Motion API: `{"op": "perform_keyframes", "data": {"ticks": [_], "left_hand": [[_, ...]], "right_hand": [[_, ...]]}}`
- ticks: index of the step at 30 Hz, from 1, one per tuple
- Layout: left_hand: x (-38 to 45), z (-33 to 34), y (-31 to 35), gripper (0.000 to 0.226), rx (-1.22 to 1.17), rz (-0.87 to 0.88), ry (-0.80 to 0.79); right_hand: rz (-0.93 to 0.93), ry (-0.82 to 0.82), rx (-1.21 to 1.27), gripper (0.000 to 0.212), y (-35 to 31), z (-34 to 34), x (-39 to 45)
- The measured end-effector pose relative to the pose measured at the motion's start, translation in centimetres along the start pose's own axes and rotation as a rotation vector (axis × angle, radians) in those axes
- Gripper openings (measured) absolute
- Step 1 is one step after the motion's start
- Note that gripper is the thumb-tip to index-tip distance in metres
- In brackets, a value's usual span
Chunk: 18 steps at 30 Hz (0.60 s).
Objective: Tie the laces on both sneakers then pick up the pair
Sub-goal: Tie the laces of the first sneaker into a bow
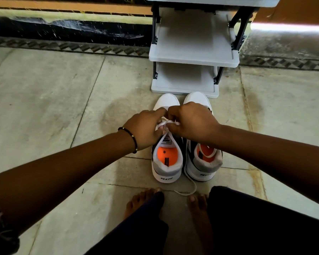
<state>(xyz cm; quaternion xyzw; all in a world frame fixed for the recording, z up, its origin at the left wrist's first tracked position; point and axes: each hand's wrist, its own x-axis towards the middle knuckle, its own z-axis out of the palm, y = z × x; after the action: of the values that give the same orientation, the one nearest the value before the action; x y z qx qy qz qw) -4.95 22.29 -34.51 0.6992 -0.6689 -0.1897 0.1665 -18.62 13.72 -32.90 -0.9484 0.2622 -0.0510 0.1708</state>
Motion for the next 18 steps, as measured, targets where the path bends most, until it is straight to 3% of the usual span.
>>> {"op": "perform_keyframes", "data": {"ticks": [4,8,12,16,18], "left_hand": [[0.3,-0.2,0.5,0.044,-0.352,-0.173,-0.124],[1.0,-1.1,1.2,0.031,-0.769,-0.500,-0.145],[1.1,-1.7,1.6,0.022,-0.806,-0.677,-0.082],[0.8,-1.7,1.9,0.015,-0.858,-0.777,-0.260],[0.9,-1.6,1.9,0.011,-0.975,-0.847,-0.238]], "right_hand": [[0.041,0.034,-0.028,0.022,-0.1,0.2,0.0],[0.028,0.019,-0.111,0.028,-0.5,-0.3,0.2],[-0.012,0.005,-0.124,0.024,-1.0,-0.3,-0.1],[-0.016,0.010,-0.104,0.018,-0.9,0.1,-0.4],[-0.017,0.020,-0.097,0.015,-0.8,0.2,-0.4]]}}
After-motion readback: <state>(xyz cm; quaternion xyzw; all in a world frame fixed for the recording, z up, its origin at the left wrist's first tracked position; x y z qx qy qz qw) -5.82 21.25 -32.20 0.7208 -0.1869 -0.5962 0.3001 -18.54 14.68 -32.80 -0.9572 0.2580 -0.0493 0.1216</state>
